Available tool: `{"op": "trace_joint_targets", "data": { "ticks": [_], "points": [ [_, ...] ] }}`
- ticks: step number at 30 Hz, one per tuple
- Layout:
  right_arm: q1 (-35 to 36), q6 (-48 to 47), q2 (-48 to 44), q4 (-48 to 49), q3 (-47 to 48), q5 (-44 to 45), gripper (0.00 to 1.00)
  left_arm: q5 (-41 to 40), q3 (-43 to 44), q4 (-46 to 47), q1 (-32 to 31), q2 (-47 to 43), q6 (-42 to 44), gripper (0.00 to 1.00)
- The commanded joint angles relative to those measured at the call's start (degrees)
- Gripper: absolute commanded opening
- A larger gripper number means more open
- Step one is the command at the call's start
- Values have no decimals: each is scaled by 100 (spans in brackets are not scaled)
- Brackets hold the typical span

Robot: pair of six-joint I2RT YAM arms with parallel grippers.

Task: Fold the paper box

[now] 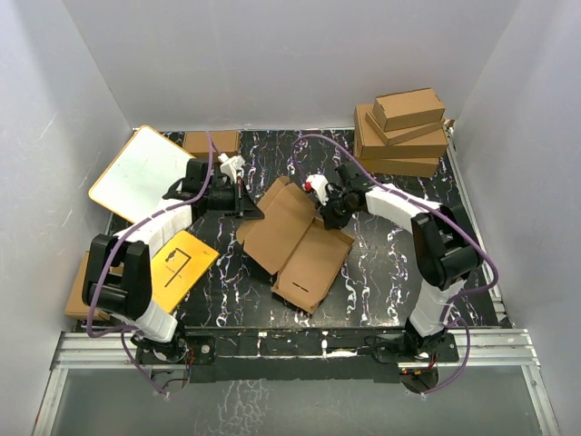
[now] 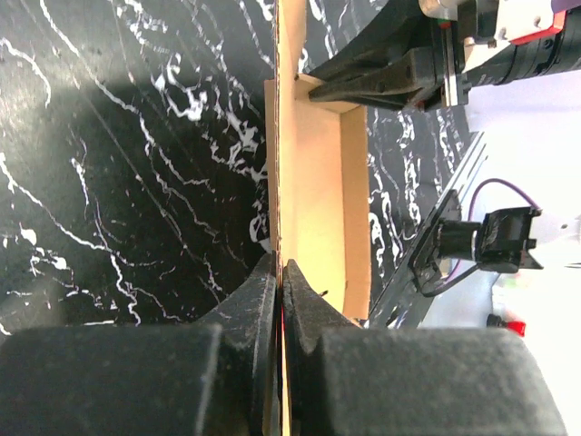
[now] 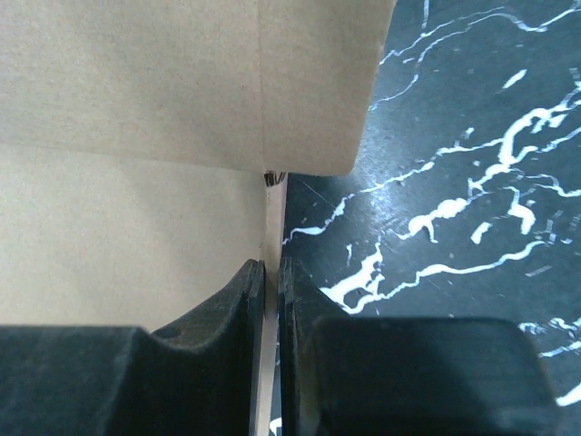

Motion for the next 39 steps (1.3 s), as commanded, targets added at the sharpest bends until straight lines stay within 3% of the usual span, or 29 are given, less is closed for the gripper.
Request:
{"op": "trace_joint_targets", "data": {
  "ticks": [1, 25, 32, 35, 39],
  "points": [
    [140, 55, 243, 215, 117, 503, 14, 41, -161, -30, 67, 8, 267, 0],
    [144, -247, -58, 235, -376, 967, 25, -6, -301, 95, 224, -169, 559, 0],
    [148, -261, -137, 351, -516, 1195, 23, -33, -248, 15, 228, -163, 579, 0],
    [182, -232, -138, 443, -581, 1399, 9, -41, -217, -3, 223, -164, 565, 0],
    [329, -178, -53, 543, -600, 1821, 8, -42, -179, -37, 222, -181, 531, 0]
  ]
}}
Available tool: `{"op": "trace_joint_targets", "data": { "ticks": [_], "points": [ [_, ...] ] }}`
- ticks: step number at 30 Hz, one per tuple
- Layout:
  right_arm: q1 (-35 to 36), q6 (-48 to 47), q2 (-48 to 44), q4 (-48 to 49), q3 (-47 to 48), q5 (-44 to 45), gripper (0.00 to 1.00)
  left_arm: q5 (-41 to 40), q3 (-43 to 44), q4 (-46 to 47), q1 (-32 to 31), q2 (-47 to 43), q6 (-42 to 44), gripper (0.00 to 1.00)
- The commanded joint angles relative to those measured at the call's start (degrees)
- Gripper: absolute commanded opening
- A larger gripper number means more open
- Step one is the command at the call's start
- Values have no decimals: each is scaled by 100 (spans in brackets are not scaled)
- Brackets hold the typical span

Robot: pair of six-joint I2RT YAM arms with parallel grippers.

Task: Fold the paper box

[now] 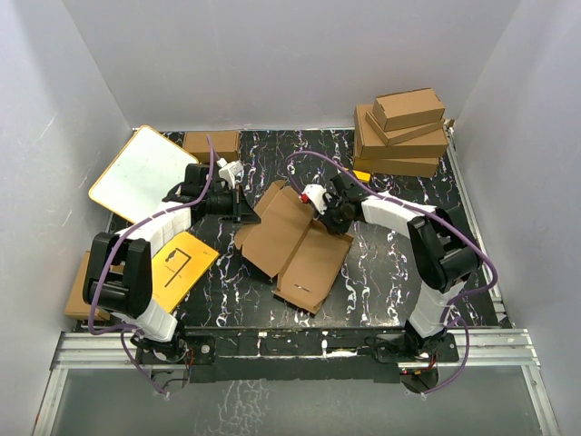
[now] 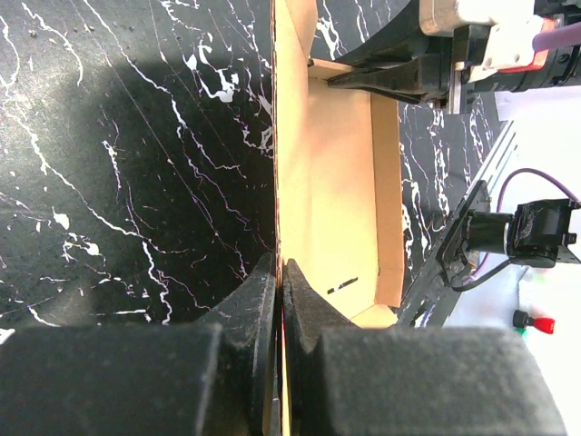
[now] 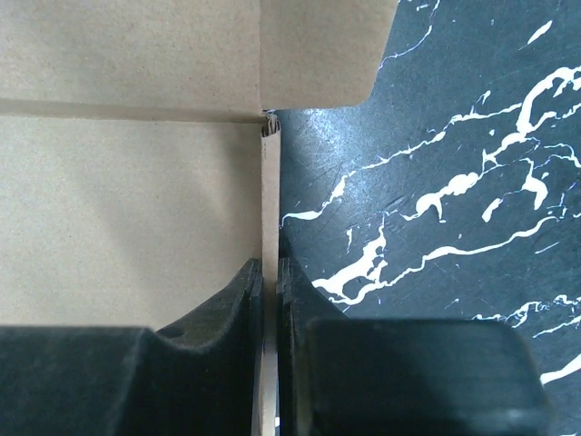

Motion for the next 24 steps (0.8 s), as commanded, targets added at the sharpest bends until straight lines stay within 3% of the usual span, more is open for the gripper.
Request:
{"op": "trace_joint_targets", "data": {
  "ticks": [1, 3, 5, 8, 21, 22, 24],
  "points": [
    [90, -61, -93, 81, -98, 911, 8, 19, 162, -108, 78, -300, 83, 0],
    [95, -58, -73, 3, -57, 801, 12, -1, 155, -146, 80, -323, 103, 0],
    [93, -54, -119, -95, -12, 662, 27, -44, 140, -191, 78, -344, 145, 0],
    [77, -61, -195, -121, -14, 540, 36, -89, 129, -224, 78, -350, 169, 0],
    [-72, -149, -523, -118, -106, 289, 37, -100, 192, -282, 78, -301, 171, 0],
    [-74, -143, -505, -98, -116, 315, 36, -90, 198, -278, 79, -290, 171, 0],
    [-61, -118, -479, -11, -163, 406, 25, -76, 199, -265, 85, -286, 158, 0]
  ]
}}
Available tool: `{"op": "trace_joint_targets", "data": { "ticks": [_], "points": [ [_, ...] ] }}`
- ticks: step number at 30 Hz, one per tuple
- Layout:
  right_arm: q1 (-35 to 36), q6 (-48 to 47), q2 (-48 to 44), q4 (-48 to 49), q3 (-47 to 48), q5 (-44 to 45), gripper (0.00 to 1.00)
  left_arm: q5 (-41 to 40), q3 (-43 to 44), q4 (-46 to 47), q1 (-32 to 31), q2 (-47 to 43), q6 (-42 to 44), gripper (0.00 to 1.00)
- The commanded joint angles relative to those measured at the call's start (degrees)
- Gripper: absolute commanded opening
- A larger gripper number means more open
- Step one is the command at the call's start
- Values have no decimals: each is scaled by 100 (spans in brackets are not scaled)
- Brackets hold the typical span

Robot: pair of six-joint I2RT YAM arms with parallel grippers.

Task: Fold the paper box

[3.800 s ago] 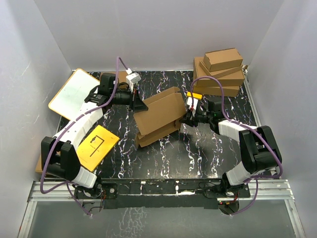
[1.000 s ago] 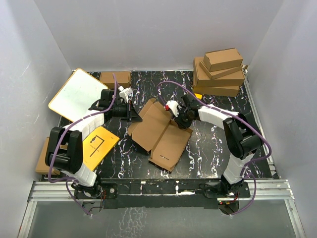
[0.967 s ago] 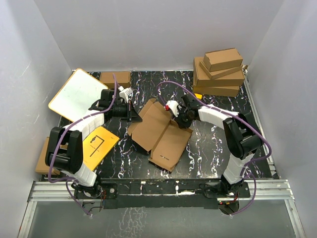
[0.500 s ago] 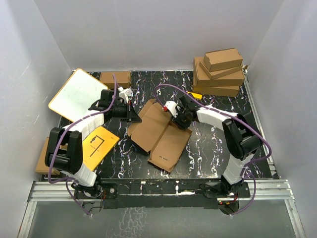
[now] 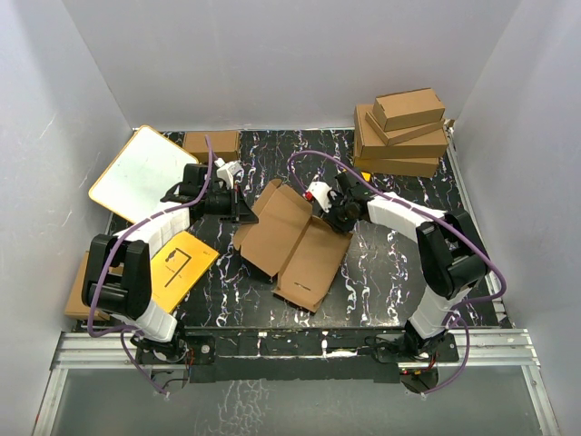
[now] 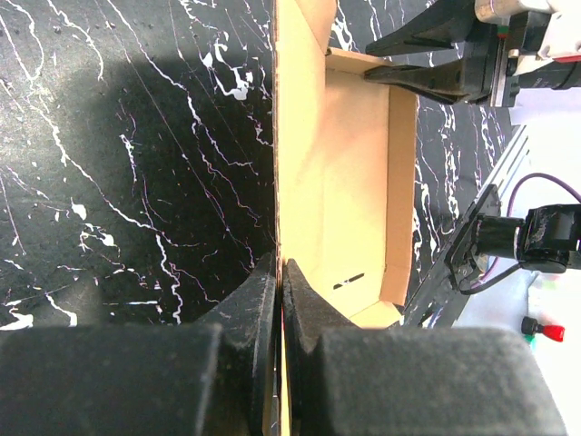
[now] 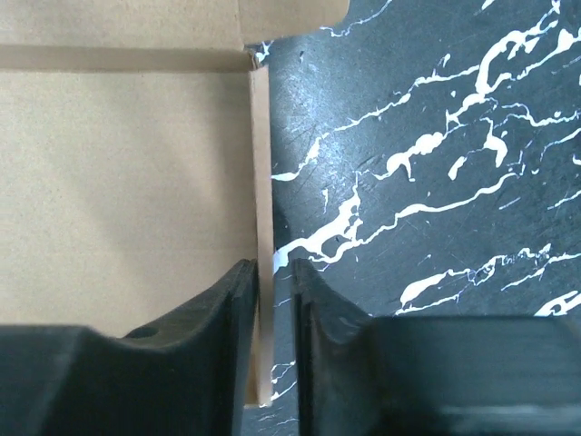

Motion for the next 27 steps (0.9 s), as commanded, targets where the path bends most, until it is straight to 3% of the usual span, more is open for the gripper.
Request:
{"op": "trace_joint_targets", "data": {
  "ticks": [1, 4, 8, 10, 16, 27],
  "points": [
    [-10, -37, -105, 210, -118, 223, 19, 77, 197, -128, 38, -222, 80, 0],
    [60, -6, -44, 360, -175, 587, 10, 98, 217, -79, 36, -225, 30, 0],
    [117, 26, 2, 370, -178, 560, 8, 120, 270, -62, 38, -214, 8, 0],
    [118, 41, -18, 289, -137, 416, 11, 132, 299, -85, 38, -190, 20, 0],
    [107, 125, -190, 274, -72, 40, 34, 207, 350, -133, 36, -119, 35, 0],
    [98, 647, -366, 1149, -291, -168, 37, 340, 443, -216, 35, -5, 31, 0]
  ]
}}
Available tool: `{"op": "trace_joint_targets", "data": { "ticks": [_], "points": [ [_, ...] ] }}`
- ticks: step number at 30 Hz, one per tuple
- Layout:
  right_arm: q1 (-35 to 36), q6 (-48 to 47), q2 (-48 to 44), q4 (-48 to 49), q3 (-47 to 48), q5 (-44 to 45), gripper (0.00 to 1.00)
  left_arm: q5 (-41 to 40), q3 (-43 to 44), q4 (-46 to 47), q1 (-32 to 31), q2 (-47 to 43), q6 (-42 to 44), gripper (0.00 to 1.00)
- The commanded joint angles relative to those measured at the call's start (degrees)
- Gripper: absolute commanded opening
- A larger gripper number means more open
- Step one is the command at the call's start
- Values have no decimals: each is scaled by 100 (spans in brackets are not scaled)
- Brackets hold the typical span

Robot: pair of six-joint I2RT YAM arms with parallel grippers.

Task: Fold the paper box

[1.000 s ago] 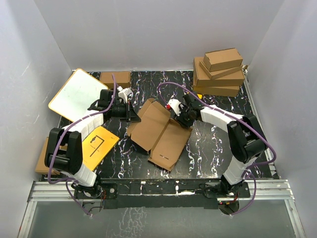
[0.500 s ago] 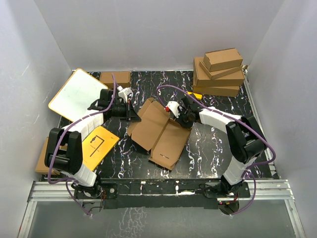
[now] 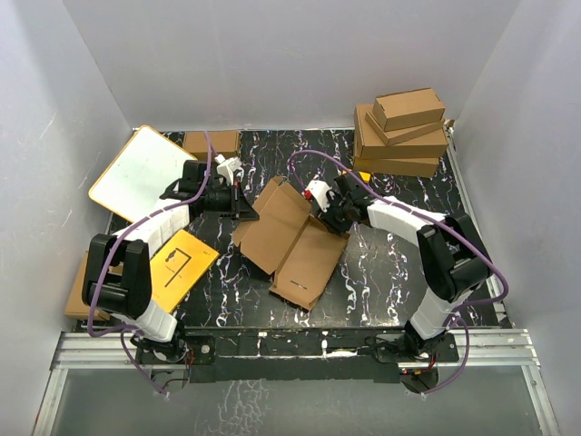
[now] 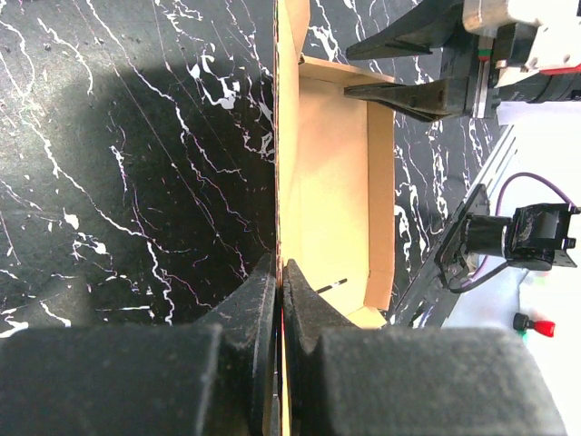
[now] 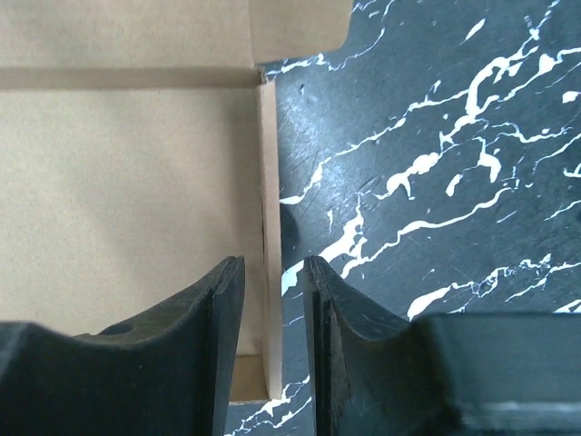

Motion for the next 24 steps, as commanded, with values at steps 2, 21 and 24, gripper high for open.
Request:
{"op": "trace_joint_targets", "data": {
  "ticks": [2, 21, 24],
  "points": [
    [-13, 376, -180, 866, -96, -54, 37, 283, 225, -60, 36, -22, 31, 0],
    [210, 279, 189, 1077, -165, 406, 24, 398, 216, 18, 21, 58, -18, 0],
    [222, 291, 189, 1097, -167, 539, 14, 398, 216, 13, 24, 74, -11, 0]
  ]
}}
